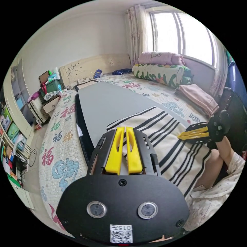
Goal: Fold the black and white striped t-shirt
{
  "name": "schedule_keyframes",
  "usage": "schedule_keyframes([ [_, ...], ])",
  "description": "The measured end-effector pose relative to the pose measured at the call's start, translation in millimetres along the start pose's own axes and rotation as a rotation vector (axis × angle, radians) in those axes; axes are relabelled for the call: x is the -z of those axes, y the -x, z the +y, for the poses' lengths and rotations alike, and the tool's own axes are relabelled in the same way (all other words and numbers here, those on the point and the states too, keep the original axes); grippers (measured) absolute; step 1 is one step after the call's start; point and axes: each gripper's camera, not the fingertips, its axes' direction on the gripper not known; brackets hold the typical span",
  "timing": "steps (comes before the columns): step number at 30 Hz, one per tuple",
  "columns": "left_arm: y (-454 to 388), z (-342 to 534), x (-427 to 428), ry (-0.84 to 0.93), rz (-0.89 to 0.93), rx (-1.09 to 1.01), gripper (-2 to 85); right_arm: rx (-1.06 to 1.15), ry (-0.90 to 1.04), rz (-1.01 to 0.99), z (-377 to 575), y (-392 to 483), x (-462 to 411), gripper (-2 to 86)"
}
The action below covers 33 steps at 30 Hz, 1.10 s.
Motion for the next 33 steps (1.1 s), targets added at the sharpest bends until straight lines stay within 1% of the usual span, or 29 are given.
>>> schedule_keyframes([
  [3, 20, 6, 19, -0.022, 0.086, 0.038, 3.4, -0.063, -0.020, -0.127, 0, -23, 31, -0.9],
  [4, 29, 9, 25, -0.027, 0.131, 0.061, 6.2, -0.085, -0.044, -0.164, 1, -33, 46, -0.8],
  [7, 51, 20, 32, -0.042, 0.253, 0.121, 10.8, -0.171, -0.104, -0.169, 8, -58, 82, 0.2],
  [8, 56, 23, 33, -0.045, 0.269, 0.129, 11.1, -0.194, -0.113, -0.161, 9, -63, 88, 0.5],
  [10, 82, 29, 27, -0.032, 0.309, 0.180, 12.3, -0.289, -0.144, -0.157, 12, -84, 107, 4.0],
  [13, 123, 29, 13, -0.008, 0.354, 0.267, 13.2, -0.406, -0.160, -0.224, 7, -113, 125, 8.7],
  [15, 147, 27, 5, -0.007, 0.377, 0.311, 13.5, -0.465, -0.187, -0.264, 4, -126, 137, 10.2],
  [20, 200, 16, -27, 0.001, 0.394, 0.419, 14.1, -0.645, -0.258, -0.394, -7, -158, 157, 11.0],
  [22, 221, 7, -50, 0.042, 0.423, 0.437, 14.1, -0.739, -0.277, -0.485, -19, -171, 153, 10.9],
  [25, 241, -4, -76, 0.084, 0.436, 0.444, 14.4, -0.824, -0.221, -0.581, -46, -179, 129, 10.9],
  [28, 263, -12, -96, 0.089, 0.443, 0.475, 14.6, -0.825, -0.119, -0.541, -86, -170, 115, 11.2],
  [31, 275, -18, -116, 0.125, 0.430, 0.449, 14.1, -0.843, -0.120, -0.497, -114, -162, 121, 11.5],
  [33, 279, -23, -125, 0.146, 0.422, 0.410, 13.8, -0.840, -0.107, -0.477, -129, -154, 117, 9.6],
])
